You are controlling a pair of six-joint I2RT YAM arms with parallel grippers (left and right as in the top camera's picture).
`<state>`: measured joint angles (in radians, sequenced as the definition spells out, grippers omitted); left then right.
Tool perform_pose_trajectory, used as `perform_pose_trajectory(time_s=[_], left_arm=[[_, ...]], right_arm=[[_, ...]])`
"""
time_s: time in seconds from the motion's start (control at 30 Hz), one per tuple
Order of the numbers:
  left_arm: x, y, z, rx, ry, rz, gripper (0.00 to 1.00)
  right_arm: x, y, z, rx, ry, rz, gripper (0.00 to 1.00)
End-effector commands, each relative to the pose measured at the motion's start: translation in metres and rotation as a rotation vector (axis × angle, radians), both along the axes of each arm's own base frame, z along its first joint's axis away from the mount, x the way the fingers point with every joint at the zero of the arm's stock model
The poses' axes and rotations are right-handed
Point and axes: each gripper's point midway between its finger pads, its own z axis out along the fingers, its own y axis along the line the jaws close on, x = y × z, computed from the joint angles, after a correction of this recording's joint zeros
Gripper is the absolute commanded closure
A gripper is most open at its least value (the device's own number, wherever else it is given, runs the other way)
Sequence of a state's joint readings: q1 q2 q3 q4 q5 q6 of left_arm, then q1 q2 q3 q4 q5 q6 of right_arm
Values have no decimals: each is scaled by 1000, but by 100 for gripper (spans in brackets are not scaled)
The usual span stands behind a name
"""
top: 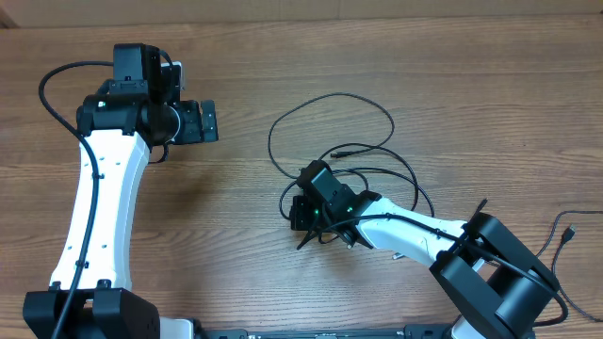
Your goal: Untangle cables
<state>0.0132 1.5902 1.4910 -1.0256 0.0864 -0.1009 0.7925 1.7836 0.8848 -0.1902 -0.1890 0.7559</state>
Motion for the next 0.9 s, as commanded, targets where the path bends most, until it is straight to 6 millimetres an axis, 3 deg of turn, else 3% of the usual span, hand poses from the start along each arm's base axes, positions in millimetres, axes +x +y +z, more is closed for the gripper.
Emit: perform_pose_trajectory(time_s=[0.0, 0.17, 0.3, 0.6, 0.7, 0.87], left_arm=[[2, -2, 1, -2, -3, -22, 0], [2, -2, 1, -2, -3, -22, 1], [2, -2, 1, -2, -3, -22, 0], [2, -2, 1, -2, -3, -22, 1], [2, -2, 1, -2, -3, -22, 1], [2, -2, 1, -2, -3, -22, 0]], right_arm=[[1, 7, 5, 28, 6, 7, 96], [0, 13, 17, 67, 10, 25, 96], [5, 19, 45, 99, -28, 33, 96], [36, 39, 163, 195, -223, 58, 96], [52, 44, 211, 235, -298, 62, 96], [77, 41, 264, 302, -386, 19, 96]])
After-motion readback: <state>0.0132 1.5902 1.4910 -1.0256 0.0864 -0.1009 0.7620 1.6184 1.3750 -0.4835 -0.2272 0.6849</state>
